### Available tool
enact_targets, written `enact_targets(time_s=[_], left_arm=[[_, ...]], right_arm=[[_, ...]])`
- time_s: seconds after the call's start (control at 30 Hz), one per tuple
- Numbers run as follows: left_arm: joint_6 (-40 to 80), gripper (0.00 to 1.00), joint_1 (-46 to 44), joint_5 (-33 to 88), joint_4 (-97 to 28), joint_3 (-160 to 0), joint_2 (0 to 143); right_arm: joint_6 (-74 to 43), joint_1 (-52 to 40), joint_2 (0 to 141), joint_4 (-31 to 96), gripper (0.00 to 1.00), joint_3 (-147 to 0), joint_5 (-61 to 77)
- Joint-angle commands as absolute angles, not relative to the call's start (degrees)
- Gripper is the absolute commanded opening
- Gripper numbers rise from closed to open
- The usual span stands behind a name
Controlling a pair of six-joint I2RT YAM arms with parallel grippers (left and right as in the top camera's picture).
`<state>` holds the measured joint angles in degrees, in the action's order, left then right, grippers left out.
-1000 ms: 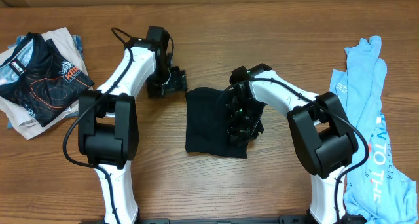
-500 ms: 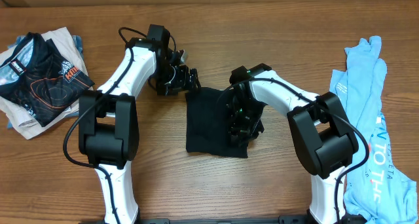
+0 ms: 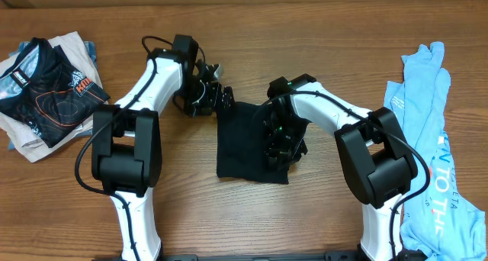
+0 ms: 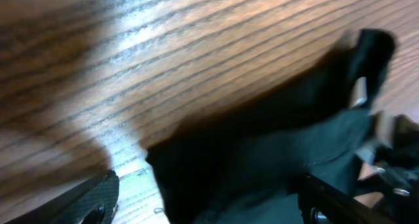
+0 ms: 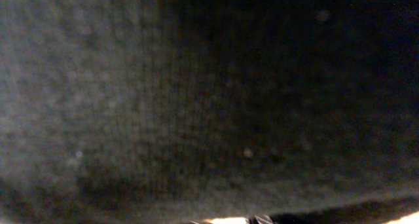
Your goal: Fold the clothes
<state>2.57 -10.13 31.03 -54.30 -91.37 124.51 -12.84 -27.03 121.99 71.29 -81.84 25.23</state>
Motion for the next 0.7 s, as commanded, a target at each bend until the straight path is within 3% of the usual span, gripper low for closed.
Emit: enact_targets(time_s=[0.0, 0.13, 0.3, 0.43, 0.53, 0.67], left_arm=[[2.9, 0.89, -10.6, 33.3, -50.9, -86.9, 124.9], [3.0, 0.85, -11.1, 37.3, -46.3, -83.7, 124.9], [2.7, 0.62, -13.1, 38.3, -43.5, -82.1, 124.9], [2.5, 0.35, -13.4, 36.9, -43.7, -82.2, 124.9], [2.5, 0.05, -13.1, 34.9, -44.1, -82.3, 124.8], [2.5, 0.04, -10.7, 26.9, -49.5, -85.8, 124.4]], right_arm=[[-12.2, -26.2, 124.1, 68.3, 0.38, -80.7, 12.9], [-12.2, -26.2, 124.1, 68.3, 0.38, -80.7, 12.9], [-12.2, -26.2, 124.1, 68.3, 0.38, -80.7, 12.9], [-12.2, -26.2, 124.1, 68.5, 0.38, -80.7, 12.9], [-12.2, -26.2, 124.1, 68.4, 0.38, -80.7, 12.9], [-12.2, -26.0, 124.0, 68.5, 0.36, -81.1, 12.8]])
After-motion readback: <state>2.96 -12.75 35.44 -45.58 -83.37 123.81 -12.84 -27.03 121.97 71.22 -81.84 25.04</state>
